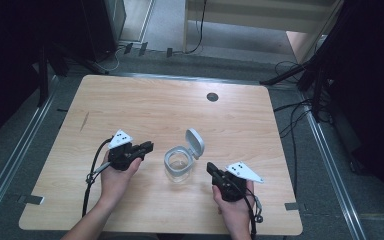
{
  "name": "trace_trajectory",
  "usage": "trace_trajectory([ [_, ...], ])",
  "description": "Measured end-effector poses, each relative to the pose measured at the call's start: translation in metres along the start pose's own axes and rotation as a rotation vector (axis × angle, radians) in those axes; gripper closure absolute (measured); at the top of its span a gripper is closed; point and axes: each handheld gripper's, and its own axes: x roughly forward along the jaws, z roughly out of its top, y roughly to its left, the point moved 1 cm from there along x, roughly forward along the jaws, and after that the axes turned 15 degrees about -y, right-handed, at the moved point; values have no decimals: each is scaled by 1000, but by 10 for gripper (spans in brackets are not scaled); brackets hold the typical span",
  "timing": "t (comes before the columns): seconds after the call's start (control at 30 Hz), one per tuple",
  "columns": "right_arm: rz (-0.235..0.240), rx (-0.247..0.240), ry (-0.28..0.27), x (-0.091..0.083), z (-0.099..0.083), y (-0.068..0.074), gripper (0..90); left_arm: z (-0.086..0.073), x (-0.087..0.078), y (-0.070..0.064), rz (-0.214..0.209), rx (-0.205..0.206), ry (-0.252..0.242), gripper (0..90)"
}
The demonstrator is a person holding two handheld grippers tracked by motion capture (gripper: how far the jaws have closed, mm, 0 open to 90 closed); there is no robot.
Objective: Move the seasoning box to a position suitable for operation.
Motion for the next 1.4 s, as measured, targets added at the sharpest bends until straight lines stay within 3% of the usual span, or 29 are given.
trace_trajectory([
  [0.1,-3,7,11,7,-2,5,900,0,9,-3,-24,20,27,877],
  [0.37,-45,25,40,22,-9,13,900,-6,20,-12,-77,19,70,896],
  [0.67,-59,41,57,28,-13,14,900,-10,26,-26,-98,23,73,894],
  [0.9,-68,47,46,28,-10,15,894,-14,24,-31,-114,28,78,885],
  [1.17,-102,21,16,22,-12,22,900,-19,18,-43,-142,39,83,888],
  [1.4,-114,44,10,21,-11,19,900,-22,10,-52,-144,42,90,891],
])
